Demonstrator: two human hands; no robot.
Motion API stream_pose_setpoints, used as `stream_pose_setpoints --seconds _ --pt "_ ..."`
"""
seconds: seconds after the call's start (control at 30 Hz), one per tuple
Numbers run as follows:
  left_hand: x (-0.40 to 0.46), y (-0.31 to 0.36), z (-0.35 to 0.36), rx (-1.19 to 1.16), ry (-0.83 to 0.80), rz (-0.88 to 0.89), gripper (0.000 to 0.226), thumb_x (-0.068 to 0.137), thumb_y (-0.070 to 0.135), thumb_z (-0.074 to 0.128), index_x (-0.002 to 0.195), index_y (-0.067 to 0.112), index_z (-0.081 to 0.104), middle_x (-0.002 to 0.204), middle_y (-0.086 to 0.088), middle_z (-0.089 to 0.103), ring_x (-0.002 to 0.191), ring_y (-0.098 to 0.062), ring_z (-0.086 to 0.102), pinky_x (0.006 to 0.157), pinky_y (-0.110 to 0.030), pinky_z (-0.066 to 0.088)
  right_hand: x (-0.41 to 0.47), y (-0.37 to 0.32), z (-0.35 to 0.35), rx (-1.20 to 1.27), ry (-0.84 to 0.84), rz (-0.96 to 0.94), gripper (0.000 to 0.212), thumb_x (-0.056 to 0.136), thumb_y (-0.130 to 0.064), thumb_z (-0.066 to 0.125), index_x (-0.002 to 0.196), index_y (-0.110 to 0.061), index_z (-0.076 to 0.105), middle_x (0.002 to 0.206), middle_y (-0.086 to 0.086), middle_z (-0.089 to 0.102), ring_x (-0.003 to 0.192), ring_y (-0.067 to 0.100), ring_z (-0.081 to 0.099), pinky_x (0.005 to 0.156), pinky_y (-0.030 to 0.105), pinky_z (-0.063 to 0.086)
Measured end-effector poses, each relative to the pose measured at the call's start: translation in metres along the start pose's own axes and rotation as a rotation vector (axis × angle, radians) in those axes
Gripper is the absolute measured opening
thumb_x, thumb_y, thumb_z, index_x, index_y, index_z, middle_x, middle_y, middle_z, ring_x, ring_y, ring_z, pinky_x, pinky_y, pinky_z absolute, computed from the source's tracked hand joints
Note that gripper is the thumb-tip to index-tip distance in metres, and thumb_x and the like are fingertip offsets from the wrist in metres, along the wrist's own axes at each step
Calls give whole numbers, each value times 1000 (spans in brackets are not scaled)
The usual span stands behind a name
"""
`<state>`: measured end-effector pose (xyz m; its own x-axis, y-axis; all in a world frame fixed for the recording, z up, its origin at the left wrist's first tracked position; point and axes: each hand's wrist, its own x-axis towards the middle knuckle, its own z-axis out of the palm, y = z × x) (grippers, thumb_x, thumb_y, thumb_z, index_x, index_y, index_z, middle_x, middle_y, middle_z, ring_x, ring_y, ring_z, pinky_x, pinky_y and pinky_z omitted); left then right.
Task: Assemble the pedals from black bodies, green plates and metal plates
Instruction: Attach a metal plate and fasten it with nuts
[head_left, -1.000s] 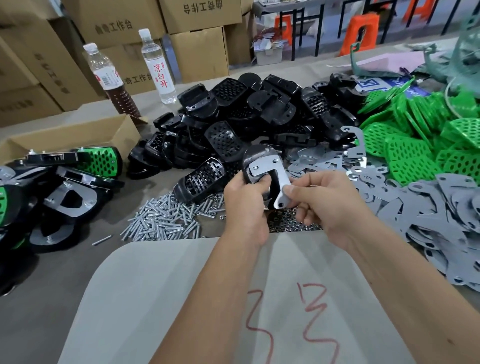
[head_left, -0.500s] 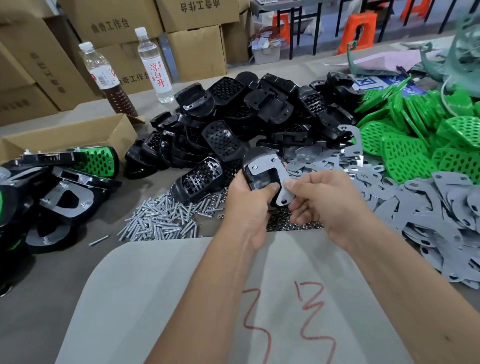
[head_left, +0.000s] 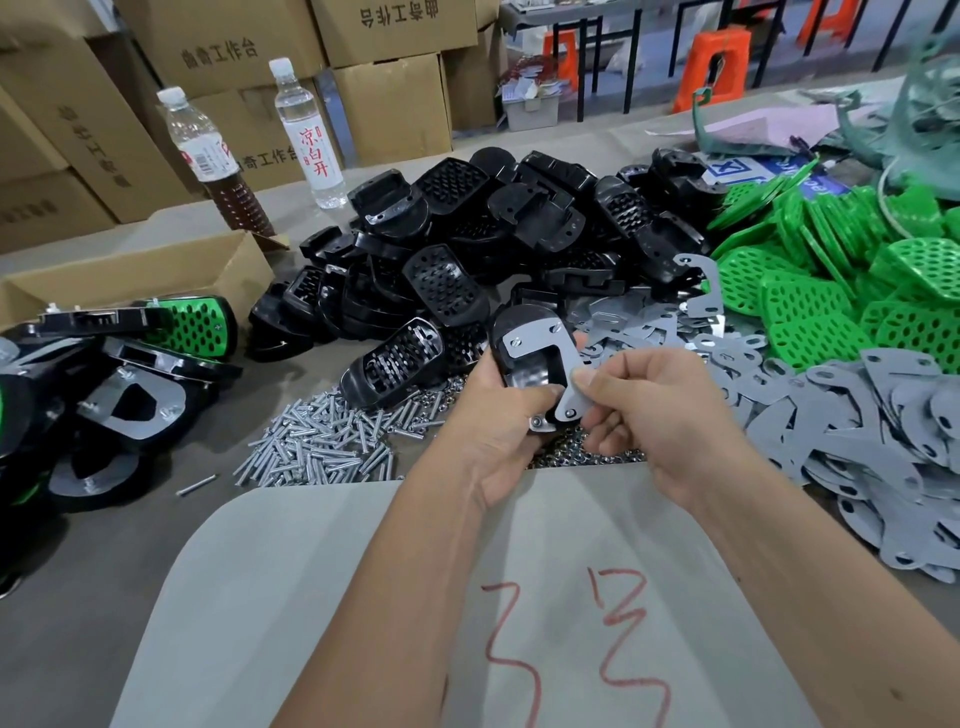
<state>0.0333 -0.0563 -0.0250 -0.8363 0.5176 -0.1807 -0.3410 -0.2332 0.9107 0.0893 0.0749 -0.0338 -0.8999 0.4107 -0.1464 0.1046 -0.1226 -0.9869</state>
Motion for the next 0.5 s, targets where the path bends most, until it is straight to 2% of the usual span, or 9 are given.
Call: stream_pose_setpoints --seconds 0.17,0.27,0.4,0.5 --pt "0 0 0 0 10 -8 53 90 -26 51 122 15 63 124 -1 77 111 -27 72 108 -57 49 -1 1 3 -19 32 -14 26 97 -10 72 74 -1 62 50 9 62 38 19 60 37 20 43" --pt "0 0 -1 -27 28 -19 55 92 -24 48 128 14 60 125 -2 76 114 -27 71 105 -50 52 -1 0 4 -65 58 -10 26 95 -13 76 74 -3 64 49 7 61 37 19 58 36 20 42" --pt "0 2 -3 -70 25 -47 56 92 -23 41 128 15 60 126 -2 76 109 -24 73 91 -38 59 -1 -1 9 -249 119 -55 31 88 -29 82 72 -9 65 45 0 56 34 18 55 35 21 35" --pt "1 5 -5 -90 37 -65 56 89 -20 39 122 18 64 126 -1 76 109 -25 73 84 -34 57 -3 -1 14 -311 184 -109 36 81 -37 87 69 -13 62 44 -5 56 34 16 58 39 22 36"
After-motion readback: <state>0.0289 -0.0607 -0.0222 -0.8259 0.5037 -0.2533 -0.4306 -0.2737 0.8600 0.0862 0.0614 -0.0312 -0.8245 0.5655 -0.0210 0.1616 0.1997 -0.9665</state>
